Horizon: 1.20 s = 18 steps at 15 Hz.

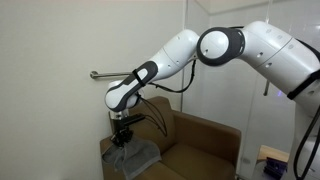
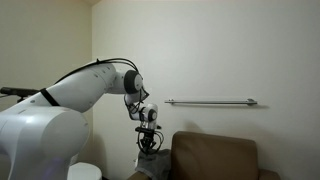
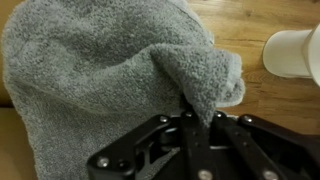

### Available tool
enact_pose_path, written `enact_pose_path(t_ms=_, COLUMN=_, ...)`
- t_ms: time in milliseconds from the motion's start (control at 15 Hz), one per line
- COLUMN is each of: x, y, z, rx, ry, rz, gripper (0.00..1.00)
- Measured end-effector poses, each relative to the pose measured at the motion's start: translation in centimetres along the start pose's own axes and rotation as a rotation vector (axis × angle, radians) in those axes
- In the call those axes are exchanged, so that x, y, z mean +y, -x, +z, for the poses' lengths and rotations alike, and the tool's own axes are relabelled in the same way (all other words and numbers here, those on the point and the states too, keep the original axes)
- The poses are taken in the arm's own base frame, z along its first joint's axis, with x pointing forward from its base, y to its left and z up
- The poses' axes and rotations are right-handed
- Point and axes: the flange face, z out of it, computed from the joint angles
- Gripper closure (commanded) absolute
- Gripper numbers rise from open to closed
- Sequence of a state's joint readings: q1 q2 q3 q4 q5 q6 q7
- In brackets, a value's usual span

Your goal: Move the towel from the arm rest to the seat

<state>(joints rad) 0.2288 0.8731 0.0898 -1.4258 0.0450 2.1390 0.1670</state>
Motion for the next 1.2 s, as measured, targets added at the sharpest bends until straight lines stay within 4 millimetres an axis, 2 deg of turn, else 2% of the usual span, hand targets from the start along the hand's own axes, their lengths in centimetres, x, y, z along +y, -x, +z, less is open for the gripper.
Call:
enact_pose_path(t_ms=267, x=1.1, y=1.6, z=-0.8, rx=0.011, ry=0.005, rz=0.064, gripper=0.95)
enact_pose_path(t_ms=533, x=4.5, y=4.4, z=-0.3, rx=0.026, ry=-0.007, rz=0.145, gripper=0.95)
enact_pose_path(t_ms=800, x=10.7, y=7.7, z=-1.2, rx=0.03, ry=0.004, rz=0.239, gripper=0.95)
enact_pose_path(t_ms=1200, x=21.3, y=12.2, z=-4.9, rx=0.045, ry=0.009, rz=0.414, gripper=0.96)
